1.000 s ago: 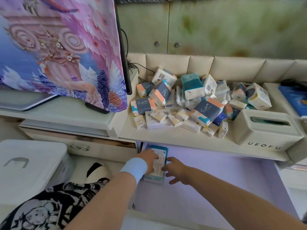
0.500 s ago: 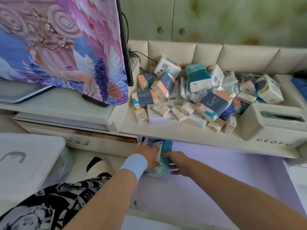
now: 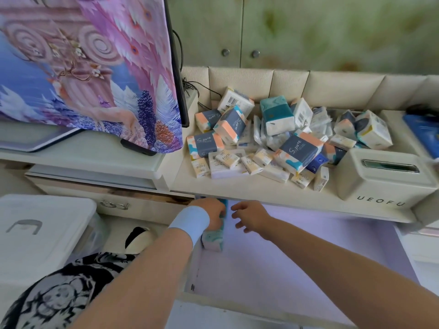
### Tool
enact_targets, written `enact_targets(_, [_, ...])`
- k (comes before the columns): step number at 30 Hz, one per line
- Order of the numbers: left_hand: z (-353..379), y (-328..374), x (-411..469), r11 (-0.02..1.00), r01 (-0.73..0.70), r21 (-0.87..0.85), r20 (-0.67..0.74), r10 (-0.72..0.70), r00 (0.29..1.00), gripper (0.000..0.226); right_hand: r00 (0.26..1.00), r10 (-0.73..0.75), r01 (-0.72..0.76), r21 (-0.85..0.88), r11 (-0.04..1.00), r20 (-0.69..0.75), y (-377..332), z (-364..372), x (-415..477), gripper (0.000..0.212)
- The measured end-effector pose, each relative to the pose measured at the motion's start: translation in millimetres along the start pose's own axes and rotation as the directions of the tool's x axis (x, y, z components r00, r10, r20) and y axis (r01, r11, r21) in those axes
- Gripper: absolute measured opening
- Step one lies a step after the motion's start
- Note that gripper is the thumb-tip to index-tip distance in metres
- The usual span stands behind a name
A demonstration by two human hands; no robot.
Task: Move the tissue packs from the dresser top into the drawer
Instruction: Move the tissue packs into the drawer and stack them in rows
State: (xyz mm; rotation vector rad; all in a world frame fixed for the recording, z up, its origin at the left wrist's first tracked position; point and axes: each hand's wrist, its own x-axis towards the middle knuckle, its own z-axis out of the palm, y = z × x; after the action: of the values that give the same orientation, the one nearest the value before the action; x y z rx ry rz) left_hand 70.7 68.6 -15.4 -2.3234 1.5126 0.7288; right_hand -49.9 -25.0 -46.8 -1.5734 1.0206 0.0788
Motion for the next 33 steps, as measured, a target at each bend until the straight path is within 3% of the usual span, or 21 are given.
enact_targets(5, [-62.4,7.7,-0.6,0.981,-0.048,-0.188,-0.179,0.014,0.984,0.017,0.948,-0.234,0.183,-0.232,0.955,-0.214,-41.1,-47.2,-9.2,0.026])
enact_targets(10, [-106.3,5.1,26.0,0.925,-0.098,-0.367,-0.35,-0.04,0.936,0.026,0.801,-0.417,0.243,-0.404,0.882,-0.429,-86.7,-104.0,6.3,0.032])
enact_targets(12, [-117.8,7.7,44.3,0.889,-0.117,-0.442,-0.374,-0.064,0.925,0.032,0.76,-0.455,0.213,-0.485,0.848,-0.464,-102.1,-125.3,21.8,0.036])
enact_targets(15, [-139.5,18.1,77.5,0.836,-0.163,-0.524,-0.42,-0.087,0.903,0.036,0.762,-0.404,0.016,-0.608,0.793,-0.507,-121.8,-150.8,52.9,0.056])
enact_targets(19, [-168.6,41.5,123.2,0.777,-0.247,-0.579,-0.489,-0.089,0.868,0.043,0.76,-0.266,-0.207,-0.609,0.766,-0.593,-140.4,-173.2,92.8,0.073])
enact_targets(23, [-183.1,55.8,157.0,0.711,-0.311,-0.631,-0.467,-0.029,0.884,0.054,0.709,-0.277,-0.255,-0.602,0.757,-0.648,-152.3,-180.3,116.8,0.073])
enact_targets(28, [-186.7,60.5,175.9,0.465,-0.288,-0.837,-0.404,-0.17,0.899,0.058,0.699,-0.274,-0.159,-0.518,0.841,-0.66,-150.4,-182.5,134.0,0.068])
enact_targets(31, [-188.7,63.6,169.1,0.305,-0.319,-0.897,-0.392,-0.217,0.894,0.057,0.669,-0.345,-0.003,-0.466,0.885,-0.658,-147.6,-179.9,126.6,0.061])
enact_targets(33, [-187.8,63.4,157.4,0.254,-0.329,-0.91,-0.389,-0.243,0.888,0.053,0.673,-0.342,0.123,-0.357,0.926,-0.656,-146.1,-179.2,115.3,0.057])
